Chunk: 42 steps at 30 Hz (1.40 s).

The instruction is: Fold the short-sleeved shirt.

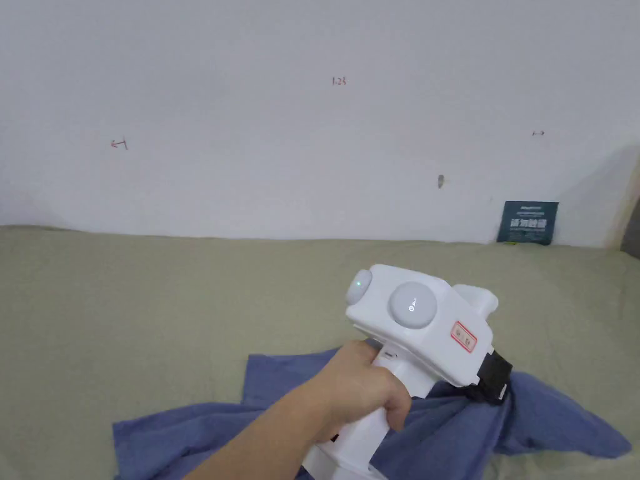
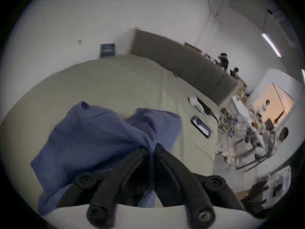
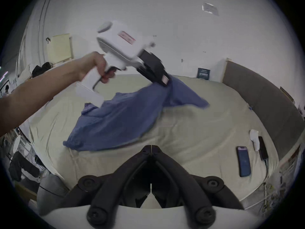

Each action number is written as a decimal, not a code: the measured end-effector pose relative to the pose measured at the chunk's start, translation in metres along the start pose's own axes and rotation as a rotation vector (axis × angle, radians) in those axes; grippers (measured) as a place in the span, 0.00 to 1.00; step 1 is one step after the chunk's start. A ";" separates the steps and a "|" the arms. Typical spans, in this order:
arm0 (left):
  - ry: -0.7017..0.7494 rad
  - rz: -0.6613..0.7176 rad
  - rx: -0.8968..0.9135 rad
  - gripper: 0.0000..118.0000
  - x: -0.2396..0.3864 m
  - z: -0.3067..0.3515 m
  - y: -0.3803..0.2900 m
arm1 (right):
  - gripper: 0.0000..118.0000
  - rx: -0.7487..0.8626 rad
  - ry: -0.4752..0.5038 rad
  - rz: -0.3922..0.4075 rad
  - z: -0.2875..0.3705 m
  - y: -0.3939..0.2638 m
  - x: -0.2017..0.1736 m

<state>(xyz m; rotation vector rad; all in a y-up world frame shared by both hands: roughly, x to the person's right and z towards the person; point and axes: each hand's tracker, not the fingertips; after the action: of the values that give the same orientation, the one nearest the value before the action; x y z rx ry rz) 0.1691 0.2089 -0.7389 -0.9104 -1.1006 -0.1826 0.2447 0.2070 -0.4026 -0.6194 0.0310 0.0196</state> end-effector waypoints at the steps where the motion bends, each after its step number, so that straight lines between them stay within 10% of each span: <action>1: -0.012 0.008 -0.018 0.03 0.005 -0.015 -0.003 | 0.00 -0.001 -0.013 0.000 0.002 -0.002 0.003; 3: 0.008 0.043 -0.053 0.09 0.010 -0.042 -0.015 | 0.00 0.000 -0.019 -0.006 0.006 -0.005 0.007; 7: 0.041 0.152 -0.045 0.92 -0.002 -0.041 -0.032 | 0.00 0.016 -0.007 -0.035 0.008 -0.004 0.009; 14: 0.092 0.220 0.275 0.91 -0.013 0.158 -0.040 | 0.01 0.084 0.003 0.006 0.010 0.019 0.008; 19: 0.443 0.357 0.480 0.91 0.001 0.286 -0.145 | 0.01 0.131 -0.015 0.025 0.017 0.034 0.011; 23: 0.664 0.439 0.588 0.75 0.043 0.328 -0.255 | 0.01 0.145 -0.009 0.034 0.015 0.036 0.005; 25: 0.780 0.354 0.713 0.00 0.081 0.329 -0.305 | 0.01 0.147 -0.007 0.033 0.012 0.033 -0.001; 28: 1.025 0.339 0.646 0.00 0.124 0.316 -0.347 | 0.01 0.133 -0.019 0.044 0.008 0.021 -0.009; 42: 0.824 0.569 0.406 0.00 -0.035 0.281 -0.292 | 0.01 0.076 -0.015 0.014 -0.013 0.016 0.004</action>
<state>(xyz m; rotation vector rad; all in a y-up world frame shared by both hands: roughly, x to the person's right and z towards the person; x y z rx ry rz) -0.2005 0.2121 -0.5688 -0.6440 -0.0822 0.1341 0.2479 0.2126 -0.4231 -0.5433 0.0214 0.0361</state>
